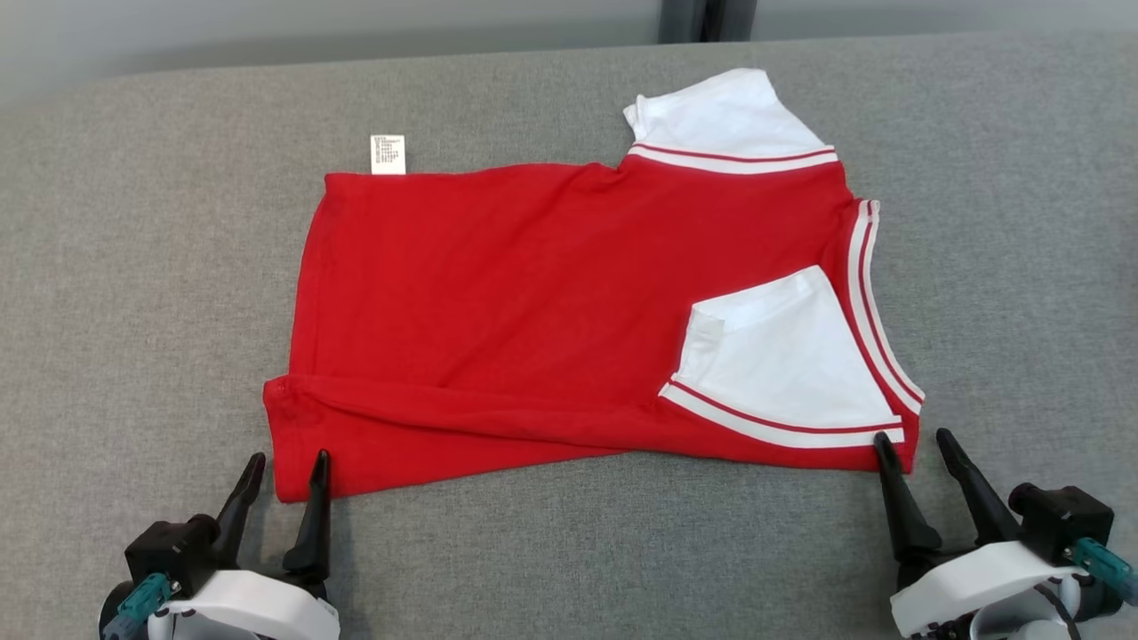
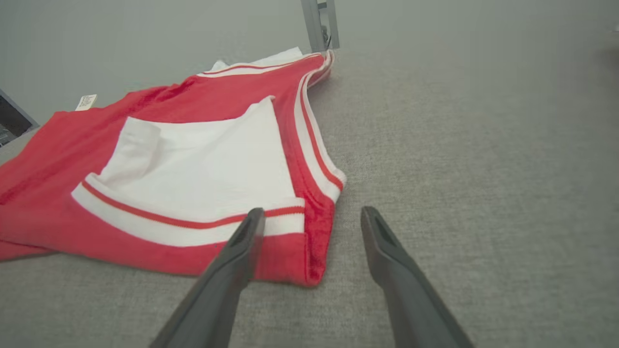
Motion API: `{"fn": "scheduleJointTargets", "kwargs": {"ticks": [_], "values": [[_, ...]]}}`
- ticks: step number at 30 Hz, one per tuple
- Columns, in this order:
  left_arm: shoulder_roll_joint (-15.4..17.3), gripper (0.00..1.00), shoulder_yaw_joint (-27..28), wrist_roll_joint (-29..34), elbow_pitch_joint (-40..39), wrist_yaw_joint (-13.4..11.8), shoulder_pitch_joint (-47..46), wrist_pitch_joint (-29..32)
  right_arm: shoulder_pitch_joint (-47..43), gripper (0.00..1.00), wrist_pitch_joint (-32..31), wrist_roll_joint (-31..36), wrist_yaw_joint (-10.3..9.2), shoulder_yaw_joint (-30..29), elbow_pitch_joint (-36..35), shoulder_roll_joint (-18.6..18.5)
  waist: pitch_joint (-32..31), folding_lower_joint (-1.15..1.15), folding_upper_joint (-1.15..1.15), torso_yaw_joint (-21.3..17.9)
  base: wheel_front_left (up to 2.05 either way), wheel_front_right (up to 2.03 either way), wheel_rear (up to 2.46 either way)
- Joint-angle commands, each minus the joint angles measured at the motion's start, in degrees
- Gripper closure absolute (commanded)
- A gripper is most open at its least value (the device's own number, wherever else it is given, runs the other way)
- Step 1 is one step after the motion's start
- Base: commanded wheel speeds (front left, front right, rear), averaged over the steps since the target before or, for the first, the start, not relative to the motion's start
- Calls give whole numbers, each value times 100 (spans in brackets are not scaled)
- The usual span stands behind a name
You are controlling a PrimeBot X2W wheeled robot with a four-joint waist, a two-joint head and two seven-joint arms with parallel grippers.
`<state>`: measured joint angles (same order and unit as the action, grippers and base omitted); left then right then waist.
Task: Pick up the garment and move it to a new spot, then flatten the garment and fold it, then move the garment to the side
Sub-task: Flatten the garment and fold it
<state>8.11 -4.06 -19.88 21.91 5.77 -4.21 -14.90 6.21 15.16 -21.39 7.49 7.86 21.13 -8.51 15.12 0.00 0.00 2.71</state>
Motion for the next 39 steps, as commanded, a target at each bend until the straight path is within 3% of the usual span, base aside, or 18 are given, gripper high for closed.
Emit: {"fn": "scheduleJointTargets", "kwargs": {"ticks": [1, 8, 9, 10, 11, 12, 13, 22, 29, 35, 39], "values": [[3, 0, 47, -69, 136, 54, -164, -18, 87, 0, 9, -72, 0, 47, 107, 1, 120, 0, 0, 39, 0, 0, 0], [47, 0, -292, -408, 930, 166, -453, 160, 467, 0, 2, -201, -1, 219, 529, -53, 277, 0, 0, 48, 0, 0, 0], [56, 0, -378, -481, 1024, 165, -495, 221, 512, 60, -11, -256, -1, 272, 582, -65, 291, 0, 0, 52, 0, 0, 0], [56, 0, -378, -481, 1024, 165, -495, 221, 512, 60, -11, -256, -1, 272, 582, -65, 291, 0, 0, 52, 0, 0, 0], [60, 17, -490, -581, 1087, 171, -532, 281, 566, 81, -26, -281, -1, 310, 632, -79, 305, 0, 0, 55, 0, 0, 0], [70, 64, -617, -680, 1118, 173, -572, 303, 617, 100, -27, -318, -1, 338, 670, -94, 316, 0, 0, 57, 0, 0, 0], [75, 100, -712, -811, 1157, 176, -593, 354, 662, 100, -31, -361, -1, 363, 705, -104, 323, 0, 0, 59, 0, 0, 0], [602, 100, -1154, -1530, 897, 166, -677, 280, 892, 100, -69, -950, -3, 279, 612, -255, 342, 0, 0, 83, 0, 0, 0], [1209, 100, -1244, -1644, 145, 163, -396, 465, 571, 100, -425, -1606, -2, 96, -30, -383, 353, 0, 0, 159, 0, 0, 0], [1598, 100, -1129, -1696, -807, -97, 119, 861, -166, 100, -842, -1713, -8, -412, -825, -335, 339, 0, 0, 239, 0, 0, 0], [1661, 100, -1096, -1727, -1383, -302, 421, 1042, -612, 100, -1152, -1574, -8, -760, -1317, -117, 334, 0, 0, 224, 0, 0, 0]]}}
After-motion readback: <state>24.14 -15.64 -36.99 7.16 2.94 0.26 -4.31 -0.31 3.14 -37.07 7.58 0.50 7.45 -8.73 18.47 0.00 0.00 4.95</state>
